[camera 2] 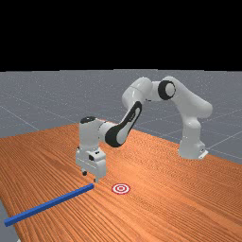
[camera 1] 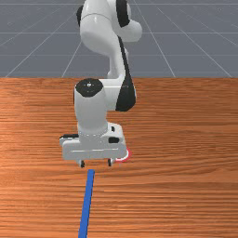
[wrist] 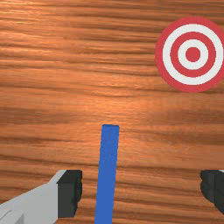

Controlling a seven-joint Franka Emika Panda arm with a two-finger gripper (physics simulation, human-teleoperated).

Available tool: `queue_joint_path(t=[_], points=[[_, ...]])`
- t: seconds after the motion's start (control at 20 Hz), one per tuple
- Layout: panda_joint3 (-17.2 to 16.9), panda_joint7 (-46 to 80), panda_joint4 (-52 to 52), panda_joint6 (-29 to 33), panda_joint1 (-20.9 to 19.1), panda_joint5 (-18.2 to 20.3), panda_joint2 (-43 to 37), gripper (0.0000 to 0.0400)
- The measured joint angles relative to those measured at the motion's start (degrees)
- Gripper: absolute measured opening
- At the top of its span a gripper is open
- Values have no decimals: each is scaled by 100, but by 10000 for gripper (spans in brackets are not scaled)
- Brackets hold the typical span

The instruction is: Pull the pivot to the target area

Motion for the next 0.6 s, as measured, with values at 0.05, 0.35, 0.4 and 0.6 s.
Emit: queue_joint_path(t=[0.05, 0.35, 0.4, 0.6], points=[[3, -35, 11, 25, -1, -12, 36, 400], [49, 281, 74, 67, -55, 232, 180, 400], [57, 271, 80, 71, -63, 240, 193, 400], [201, 89, 545, -183, -123, 408, 462, 400]])
